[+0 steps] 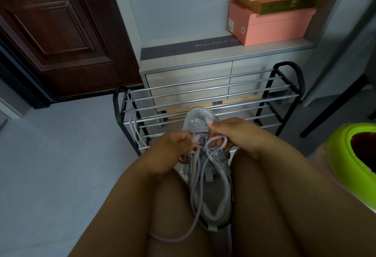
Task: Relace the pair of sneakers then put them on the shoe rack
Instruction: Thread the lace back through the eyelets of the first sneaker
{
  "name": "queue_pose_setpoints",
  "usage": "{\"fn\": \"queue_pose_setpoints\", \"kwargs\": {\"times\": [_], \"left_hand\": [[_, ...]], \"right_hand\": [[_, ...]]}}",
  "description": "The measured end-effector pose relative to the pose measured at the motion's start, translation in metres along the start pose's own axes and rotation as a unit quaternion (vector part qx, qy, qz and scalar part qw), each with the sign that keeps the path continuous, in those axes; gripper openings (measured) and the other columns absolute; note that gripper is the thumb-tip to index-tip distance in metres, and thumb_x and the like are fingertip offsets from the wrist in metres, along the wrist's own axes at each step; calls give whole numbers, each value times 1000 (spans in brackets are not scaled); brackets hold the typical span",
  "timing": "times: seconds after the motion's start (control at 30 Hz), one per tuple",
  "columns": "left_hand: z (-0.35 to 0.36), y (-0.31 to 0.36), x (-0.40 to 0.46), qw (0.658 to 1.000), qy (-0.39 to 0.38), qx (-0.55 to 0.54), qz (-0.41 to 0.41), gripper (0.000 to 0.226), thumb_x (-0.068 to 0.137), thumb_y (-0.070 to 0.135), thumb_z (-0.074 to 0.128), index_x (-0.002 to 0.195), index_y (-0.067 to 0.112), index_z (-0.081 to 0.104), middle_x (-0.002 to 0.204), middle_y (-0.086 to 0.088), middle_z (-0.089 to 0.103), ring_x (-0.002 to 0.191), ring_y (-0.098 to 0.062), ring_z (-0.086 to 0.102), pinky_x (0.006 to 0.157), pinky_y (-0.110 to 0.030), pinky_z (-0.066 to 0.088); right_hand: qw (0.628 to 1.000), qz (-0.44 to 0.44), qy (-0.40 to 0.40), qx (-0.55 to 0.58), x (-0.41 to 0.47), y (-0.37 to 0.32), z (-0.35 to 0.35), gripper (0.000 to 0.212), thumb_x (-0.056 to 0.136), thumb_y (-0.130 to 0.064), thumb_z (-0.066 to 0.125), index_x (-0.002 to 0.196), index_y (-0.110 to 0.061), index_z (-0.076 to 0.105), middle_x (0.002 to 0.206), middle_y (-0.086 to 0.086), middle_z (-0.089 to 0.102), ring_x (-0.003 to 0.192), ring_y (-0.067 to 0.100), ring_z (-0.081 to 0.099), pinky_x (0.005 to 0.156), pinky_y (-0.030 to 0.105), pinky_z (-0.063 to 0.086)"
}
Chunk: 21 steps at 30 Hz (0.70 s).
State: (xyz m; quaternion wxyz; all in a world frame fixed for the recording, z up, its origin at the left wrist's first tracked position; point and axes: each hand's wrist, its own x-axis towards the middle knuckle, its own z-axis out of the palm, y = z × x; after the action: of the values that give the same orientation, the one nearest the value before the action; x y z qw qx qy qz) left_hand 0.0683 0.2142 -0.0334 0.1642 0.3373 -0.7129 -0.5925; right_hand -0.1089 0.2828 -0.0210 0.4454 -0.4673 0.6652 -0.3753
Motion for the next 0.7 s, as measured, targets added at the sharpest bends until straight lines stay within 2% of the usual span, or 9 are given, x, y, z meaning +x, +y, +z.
{"fn": "queue_pose_setpoints", "kwargs": {"times": [0.07,0.13,0.23,0.33,0.47,0.53,0.7], "left_hand": [[-4,-3,2,991,9,-132,8,31,93,25,54,72,2,59,65,-8,56,58,-14,52,59,-23,46],[-9,-6,4,966,26,-258,-3,28,88,27,59,65,11,57,60,-4,54,57,-16,51,59,-28,46],[-14,-7,6,930,45,-364,-29,29,83,30,53,59,16,53,58,-2,50,57,-16,50,64,-32,43],[-14,-6,7,917,44,-394,-39,33,83,32,52,53,18,55,56,-1,50,57,-15,51,68,-35,40],[-15,-6,7,899,57,-432,-47,31,81,30,54,52,17,55,56,1,52,57,-14,50,72,-36,41],[-15,-8,9,907,73,-412,-48,30,80,32,56,54,17,54,57,0,52,56,-14,50,72,-34,46],[-11,-5,7,917,105,-380,-63,27,79,32,59,62,11,56,57,-3,51,50,-13,48,62,-30,52]], "right_hand": [[1000,-8,-14,-15,-1,0,0,50,79,-58,54,75,-10,69,80,22,66,69,22,57,66,32,47],[999,-15,-31,-15,-1,2,-2,42,73,-55,62,74,-14,70,79,21,66,70,21,58,69,33,47],[996,-37,-77,-4,-4,4,-6,16,78,-27,70,77,-12,71,74,8,65,67,12,56,66,24,45],[996,-49,-75,-1,-3,7,-8,18,79,-18,70,83,-1,69,74,6,65,65,9,56,61,18,44],[991,-37,-25,127,-1,6,-14,16,68,-19,69,70,-4,63,55,-4,57,52,5,46,56,18,36],[986,-26,-2,167,1,7,-17,12,74,-10,68,65,-6,61,53,-3,56,52,8,43,58,22,34],[985,-3,41,165,4,8,-13,25,80,3,61,59,-10,62,51,1,54,53,12,44,57,25,34]]}}
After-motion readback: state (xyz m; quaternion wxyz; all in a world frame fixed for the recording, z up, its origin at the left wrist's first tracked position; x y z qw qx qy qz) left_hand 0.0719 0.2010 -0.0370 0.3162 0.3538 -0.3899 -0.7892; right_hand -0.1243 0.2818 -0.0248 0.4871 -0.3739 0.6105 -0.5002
